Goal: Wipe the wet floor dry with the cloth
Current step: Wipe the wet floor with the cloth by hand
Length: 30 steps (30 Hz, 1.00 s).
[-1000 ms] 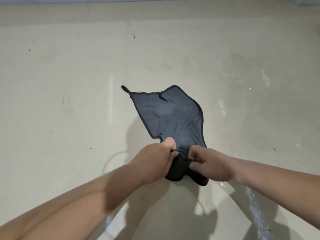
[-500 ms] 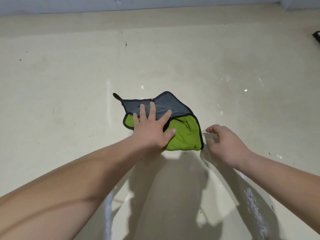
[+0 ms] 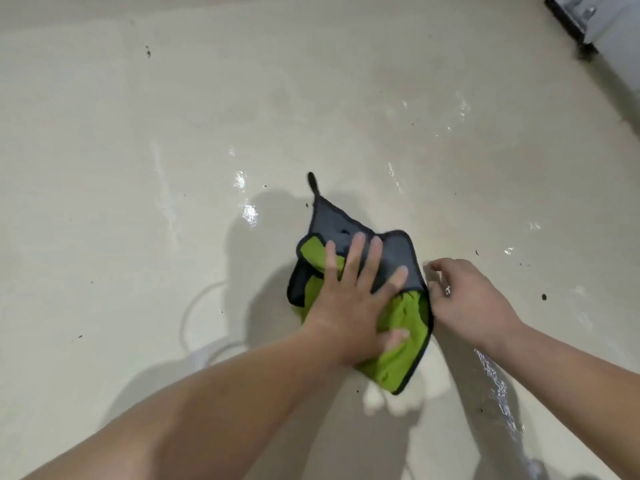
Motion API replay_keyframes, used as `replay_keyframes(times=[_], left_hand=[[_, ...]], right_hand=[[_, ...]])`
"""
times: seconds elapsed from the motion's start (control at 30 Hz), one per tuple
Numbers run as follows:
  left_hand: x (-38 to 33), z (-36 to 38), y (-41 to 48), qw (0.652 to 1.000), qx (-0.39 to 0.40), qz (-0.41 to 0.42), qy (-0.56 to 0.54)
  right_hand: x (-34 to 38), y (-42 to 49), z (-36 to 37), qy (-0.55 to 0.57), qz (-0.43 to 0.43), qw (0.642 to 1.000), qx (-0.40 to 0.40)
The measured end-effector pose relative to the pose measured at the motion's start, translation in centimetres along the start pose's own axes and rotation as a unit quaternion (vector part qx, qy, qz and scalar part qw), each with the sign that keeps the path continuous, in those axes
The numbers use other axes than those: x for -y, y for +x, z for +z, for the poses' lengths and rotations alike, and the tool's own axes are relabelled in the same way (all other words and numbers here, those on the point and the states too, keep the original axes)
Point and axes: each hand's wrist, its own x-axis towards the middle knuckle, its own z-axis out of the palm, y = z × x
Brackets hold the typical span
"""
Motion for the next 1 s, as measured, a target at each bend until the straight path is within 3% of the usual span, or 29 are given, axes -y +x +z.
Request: replay_keyframes(times=[0.1, 0.2, 0.27, 0.37, 0.43, 0.5, 0.57, 0.67, 0.73, 0.83, 0.9, 1.0], left_hand=[[-1.6, 2.1, -3.5, 0.979, -0.002, 0.199, 0.035], [2.3, 2.8, -5.9, 0.968, -0.043, 0.249, 0.009], [6.7, 3.0, -7.2, 0.981, -0.076, 0.176, -0.005], [13.4, 2.4, -9.8, 0.992, -0.093, -0.078, -0.016], [15.6, 2.5, -11.4, 0.963, -0.043, -0.265, -0.024], [14.9, 3.1, -12.3, 0.936, -0.025, -0.349, -0.041], [12.0, 3.2, -12.6, 0.943, -0.014, -0.328, -0.055], [7.3, 3.0, -12.6, 0.984, 0.006, -0.169, -0.048], [5.4, 1.0, -12.1, 0.995, 0.088, -0.023, -0.042], [6.4, -5.0, -8.8, 0.957, 0.271, 0.098, 0.016], [7.1, -9.1, -5.9, 0.919, 0.359, 0.110, 0.119], [5.5, -10.4, -3.2, 0.883, 0.431, 0.020, 0.183]], right_hand=[[0.5, 0.1, -0.7, -0.106, -0.004, 0.994, 0.005], [1.7, 0.7, -1.5, -0.174, -0.012, 0.982, 0.069], [3.1, 1.4, -1.6, -0.204, -0.041, 0.972, 0.112], [5.8, 1.9, -1.4, -0.238, -0.099, 0.955, 0.147], [7.4, 1.7, -1.2, -0.235, -0.138, 0.950, 0.154], [8.4, 1.1, -1.7, -0.249, -0.179, 0.937, 0.167], [8.4, 0.4, -2.7, -0.281, -0.212, 0.919, 0.179], [6.2, -0.6, -5.1, -0.279, -0.212, 0.917, 0.188], [4.0, -1.3, -6.3, -0.249, -0.199, 0.931, 0.179], [0.6, -1.5, -6.6, -0.164, -0.162, 0.957, 0.176], [-1.5, -1.4, -5.5, -0.114, -0.156, 0.965, 0.178], [-3.2, -0.3, -2.9, -0.049, -0.155, 0.975, 0.152]])
